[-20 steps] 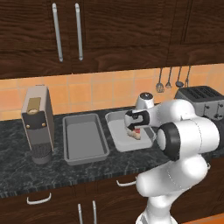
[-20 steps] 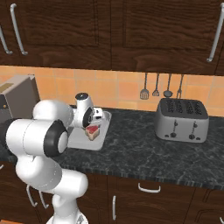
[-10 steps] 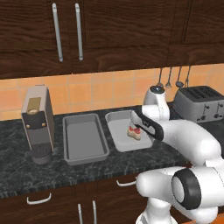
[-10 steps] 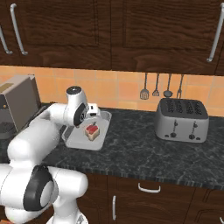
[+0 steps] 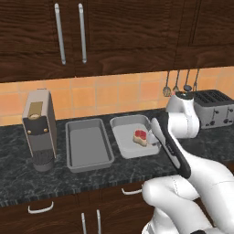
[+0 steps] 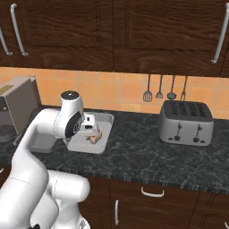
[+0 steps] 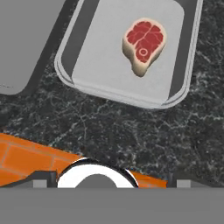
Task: Place one lemon and one steak in each tupperware on the nearby counter, to pack two identical lunches.
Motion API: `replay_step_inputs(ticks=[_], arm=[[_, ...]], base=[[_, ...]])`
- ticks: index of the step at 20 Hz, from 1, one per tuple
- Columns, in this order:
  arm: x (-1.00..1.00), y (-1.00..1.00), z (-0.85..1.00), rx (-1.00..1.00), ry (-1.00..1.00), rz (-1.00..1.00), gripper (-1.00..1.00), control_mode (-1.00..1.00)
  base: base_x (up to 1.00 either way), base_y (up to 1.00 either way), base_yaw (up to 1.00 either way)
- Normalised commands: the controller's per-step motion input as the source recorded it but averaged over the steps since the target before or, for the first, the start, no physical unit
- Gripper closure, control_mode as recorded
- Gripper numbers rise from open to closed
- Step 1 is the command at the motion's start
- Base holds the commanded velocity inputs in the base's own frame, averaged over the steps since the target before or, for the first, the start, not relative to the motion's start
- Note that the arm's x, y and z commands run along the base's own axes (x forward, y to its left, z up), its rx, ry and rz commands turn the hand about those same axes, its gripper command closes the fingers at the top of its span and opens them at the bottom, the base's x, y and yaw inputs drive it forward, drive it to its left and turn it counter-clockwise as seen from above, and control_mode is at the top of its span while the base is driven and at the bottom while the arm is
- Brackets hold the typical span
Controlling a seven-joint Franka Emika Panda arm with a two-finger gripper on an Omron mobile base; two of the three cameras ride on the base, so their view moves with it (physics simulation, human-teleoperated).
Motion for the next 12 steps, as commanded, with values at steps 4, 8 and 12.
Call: replay_step_inputs(ticks=[4, 8, 12], arm=[[-0.72, -0.18, 0.61, 0.01, 0.31, -0.06, -1.0, -1.0], [-0.9, -0.06, 0.31, 0.0, 0.14, -0.08, -1.0, -1.0], [-1.0, -0.01, 0.0, 0.0, -0.21, -0.04, -1.0, -1.0]], base=[[0.0, 0.0, 0.0], [0.0, 0.0, 0.0], [0.0, 0.0, 0.0]])
